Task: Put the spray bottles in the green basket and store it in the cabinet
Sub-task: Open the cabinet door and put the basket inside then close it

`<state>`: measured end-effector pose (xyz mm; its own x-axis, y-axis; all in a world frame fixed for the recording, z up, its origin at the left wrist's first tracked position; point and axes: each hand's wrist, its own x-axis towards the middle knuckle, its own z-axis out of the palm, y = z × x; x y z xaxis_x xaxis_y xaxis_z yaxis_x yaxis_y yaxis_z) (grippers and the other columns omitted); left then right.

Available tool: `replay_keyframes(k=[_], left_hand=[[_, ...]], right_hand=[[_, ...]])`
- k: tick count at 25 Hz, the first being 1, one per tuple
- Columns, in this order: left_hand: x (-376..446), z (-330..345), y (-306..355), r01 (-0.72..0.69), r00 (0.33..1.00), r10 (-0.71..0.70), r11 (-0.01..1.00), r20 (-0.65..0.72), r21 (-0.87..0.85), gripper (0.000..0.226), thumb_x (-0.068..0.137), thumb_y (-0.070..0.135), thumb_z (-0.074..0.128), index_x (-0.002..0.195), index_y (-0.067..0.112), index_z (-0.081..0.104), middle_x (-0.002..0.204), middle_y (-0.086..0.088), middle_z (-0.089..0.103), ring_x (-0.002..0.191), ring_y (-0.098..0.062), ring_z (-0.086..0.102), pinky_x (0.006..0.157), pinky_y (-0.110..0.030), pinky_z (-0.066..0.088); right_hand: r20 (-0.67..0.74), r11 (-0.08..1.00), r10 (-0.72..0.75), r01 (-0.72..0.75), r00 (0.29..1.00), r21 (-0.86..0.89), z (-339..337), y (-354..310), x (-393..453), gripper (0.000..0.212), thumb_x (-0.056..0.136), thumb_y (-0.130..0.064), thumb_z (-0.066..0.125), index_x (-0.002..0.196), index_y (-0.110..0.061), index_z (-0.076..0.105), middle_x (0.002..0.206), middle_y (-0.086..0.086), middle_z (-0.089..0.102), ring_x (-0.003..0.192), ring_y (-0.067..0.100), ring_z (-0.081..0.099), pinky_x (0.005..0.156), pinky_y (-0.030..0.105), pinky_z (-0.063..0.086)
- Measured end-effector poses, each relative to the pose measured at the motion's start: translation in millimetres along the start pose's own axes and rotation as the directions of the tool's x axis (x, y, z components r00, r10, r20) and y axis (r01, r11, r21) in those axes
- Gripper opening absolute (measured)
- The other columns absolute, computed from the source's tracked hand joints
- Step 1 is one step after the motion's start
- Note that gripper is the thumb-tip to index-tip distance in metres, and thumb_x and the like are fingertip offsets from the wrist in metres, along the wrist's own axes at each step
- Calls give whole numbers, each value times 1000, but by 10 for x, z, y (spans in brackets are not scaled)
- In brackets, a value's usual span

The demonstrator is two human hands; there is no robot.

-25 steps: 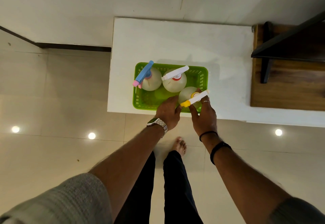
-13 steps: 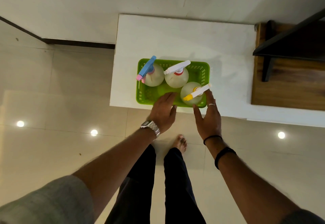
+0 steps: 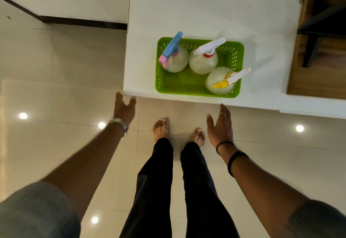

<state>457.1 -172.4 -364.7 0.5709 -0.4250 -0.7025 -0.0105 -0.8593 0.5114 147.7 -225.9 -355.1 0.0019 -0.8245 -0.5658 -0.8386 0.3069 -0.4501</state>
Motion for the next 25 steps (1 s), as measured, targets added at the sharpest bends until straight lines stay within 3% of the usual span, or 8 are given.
replay_keyframes(k=[1,3,7,12,17,21,23,25], left_hand=[[111,-16,77,-9,999,7,998,-32,-69,42,98,18,56,136,4,45,130,-9,54,117,-23,52,92,-24,43],[280,-50,156,-19,1000,17,993,-18,-113,37,92,4,61,129,1,54,117,-6,58,103,-21,55,82,-22,45],[288,-91,119,11,999,-6,991,36,-136,55,81,-12,64,133,5,54,119,-4,58,105,-22,54,88,-27,44],[294,-99,9,34,999,-31,992,28,-120,66,77,-12,68,135,13,51,132,1,57,117,-23,54,91,-29,42],[291,-186,-97,26,999,-30,976,16,215,71,80,21,73,143,27,41,145,5,55,124,-26,53,106,-41,40],[36,-42,-99,-117,990,137,743,21,659,82,87,46,59,150,6,26,142,-15,53,130,-41,47,103,-52,38],[-207,58,-158,-138,987,151,676,47,724,99,88,54,54,156,0,7,150,-22,42,140,-43,36,109,-54,36],[-481,214,-264,-291,954,238,601,181,744,100,90,54,49,158,5,-5,166,-20,13,155,-39,8,123,-52,21]], right_hand=[[-2,1000,13,-13,1000,0,25,-25,25,69,100,-30,52,156,-3,23,163,16,25,151,29,25,124,38,24],[-12,999,41,-41,999,-3,56,-42,40,69,100,-31,51,157,-4,22,163,15,25,152,28,25,124,38,25],[-10,998,62,-63,998,-29,93,-55,-19,69,100,-32,51,157,-5,22,163,15,25,150,29,28,122,40,30],[-13,996,86,-86,996,-14,166,-144,-106,70,99,-32,52,157,-6,22,163,13,26,150,30,30,120,43,32],[-31,997,77,-77,997,-18,259,-210,-157,72,97,-30,54,157,-7,22,162,13,27,149,29,30,121,41,31],[34,982,18,-12,999,-187,337,-188,-130,75,96,-32,53,157,-5,20,164,15,22,153,29,19,125,46,21],[161,929,25,36,987,-367,339,-154,-38,75,96,-39,50,158,-8,20,166,13,18,155,28,10,127,48,11],[280,860,45,105,959,-500,318,-88,19,75,96,-46,46,158,-13,19,166,11,18,156,29,7,126,51,5]])
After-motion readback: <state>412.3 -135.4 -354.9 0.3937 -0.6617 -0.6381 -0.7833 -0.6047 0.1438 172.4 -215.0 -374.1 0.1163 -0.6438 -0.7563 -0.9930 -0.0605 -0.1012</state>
